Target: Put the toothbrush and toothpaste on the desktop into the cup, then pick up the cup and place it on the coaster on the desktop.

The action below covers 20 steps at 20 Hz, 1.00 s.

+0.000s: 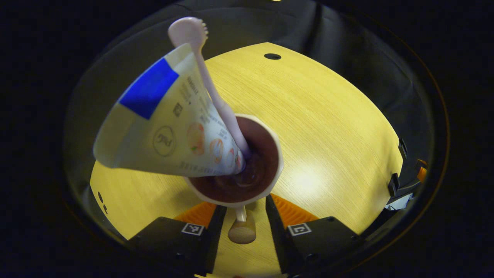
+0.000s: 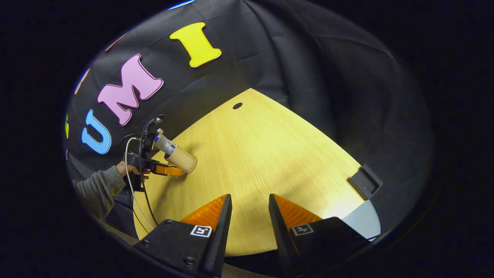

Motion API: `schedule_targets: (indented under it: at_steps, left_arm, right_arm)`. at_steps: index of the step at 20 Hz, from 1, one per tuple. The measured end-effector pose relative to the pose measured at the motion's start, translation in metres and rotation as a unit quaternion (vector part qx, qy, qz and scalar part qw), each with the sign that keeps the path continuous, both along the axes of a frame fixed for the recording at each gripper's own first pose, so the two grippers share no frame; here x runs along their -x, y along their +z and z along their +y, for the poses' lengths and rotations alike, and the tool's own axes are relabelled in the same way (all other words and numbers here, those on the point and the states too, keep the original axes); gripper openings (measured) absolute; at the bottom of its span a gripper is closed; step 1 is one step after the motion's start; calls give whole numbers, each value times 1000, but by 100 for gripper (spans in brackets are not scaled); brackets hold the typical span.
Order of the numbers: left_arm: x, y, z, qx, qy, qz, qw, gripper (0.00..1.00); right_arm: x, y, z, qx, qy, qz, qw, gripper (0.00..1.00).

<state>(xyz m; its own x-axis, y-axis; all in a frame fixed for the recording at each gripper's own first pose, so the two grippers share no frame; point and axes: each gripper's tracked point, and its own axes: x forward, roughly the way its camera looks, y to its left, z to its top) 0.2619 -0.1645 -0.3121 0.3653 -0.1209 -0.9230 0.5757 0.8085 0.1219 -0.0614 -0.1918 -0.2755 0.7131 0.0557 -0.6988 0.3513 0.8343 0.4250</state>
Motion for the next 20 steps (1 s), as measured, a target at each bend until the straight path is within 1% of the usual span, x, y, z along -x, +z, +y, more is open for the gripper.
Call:
schedule_targets:
  at_steps: [2,5,10,11,12,14,17,20]
  left_arm:
    - [-1,6,0,1,0,-12,1000,72]
    - [1,14,5,3,3,-22,1000,74]
    - [9,40,11,29,10,-48,998,76]
    - [13,46,15,36,14,-52,998,79]
    - [17,53,18,43,20,-55,997,75]
    - [28,62,25,59,36,-58,996,75]
    - [53,75,46,92,84,-51,991,75]
    - [83,75,76,116,142,-29,983,76]
  right_arm:
    - [-1,0,2,0,0,0,1000,59]
    - [-5,1,6,-1,2,-2,1000,59]
    - [-12,2,23,-1,20,-6,1000,59]
    - [-15,2,28,-1,25,-7,1000,59]
    - [-17,4,33,-1,30,-8,1000,59]
    - [-22,5,46,-2,44,-11,999,59]
    - [-31,8,74,-2,74,-14,997,59]
    - [-39,11,104,1,108,-17,994,59]
